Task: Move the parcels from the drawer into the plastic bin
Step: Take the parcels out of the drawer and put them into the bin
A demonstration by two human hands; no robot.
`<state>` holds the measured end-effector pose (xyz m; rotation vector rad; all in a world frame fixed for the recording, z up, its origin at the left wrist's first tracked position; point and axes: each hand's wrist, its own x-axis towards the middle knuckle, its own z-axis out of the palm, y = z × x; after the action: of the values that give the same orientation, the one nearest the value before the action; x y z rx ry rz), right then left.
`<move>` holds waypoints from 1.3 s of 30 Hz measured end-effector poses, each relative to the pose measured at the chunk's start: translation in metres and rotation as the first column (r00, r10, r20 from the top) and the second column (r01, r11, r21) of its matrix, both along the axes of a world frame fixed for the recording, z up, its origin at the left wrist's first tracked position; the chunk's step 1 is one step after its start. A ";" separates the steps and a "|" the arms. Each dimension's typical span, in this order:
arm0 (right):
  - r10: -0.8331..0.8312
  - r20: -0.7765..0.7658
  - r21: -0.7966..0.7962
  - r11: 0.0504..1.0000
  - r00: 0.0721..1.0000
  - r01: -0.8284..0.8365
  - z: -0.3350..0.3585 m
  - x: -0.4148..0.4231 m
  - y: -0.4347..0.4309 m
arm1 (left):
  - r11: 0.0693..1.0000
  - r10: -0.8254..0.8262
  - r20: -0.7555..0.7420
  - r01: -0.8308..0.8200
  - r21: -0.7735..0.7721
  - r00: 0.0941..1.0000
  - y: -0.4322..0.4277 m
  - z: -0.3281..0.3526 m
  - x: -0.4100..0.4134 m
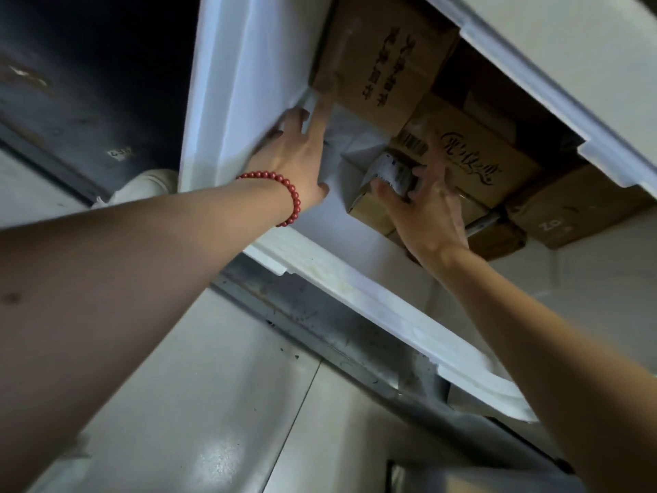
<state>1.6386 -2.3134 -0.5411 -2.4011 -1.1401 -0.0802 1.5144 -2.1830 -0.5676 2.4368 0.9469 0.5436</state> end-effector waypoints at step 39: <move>0.179 -0.616 0.388 0.916 0.767 0.098 0.000 -0.019 0.039 | 0.813 0.187 0.288 0.017 -0.581 0.939 0.005 0.007 0.014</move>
<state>1.6192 -2.2741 -0.5415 -1.7990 -0.7469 0.4574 1.5282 -2.1775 -0.5607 1.6956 0.9141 0.5749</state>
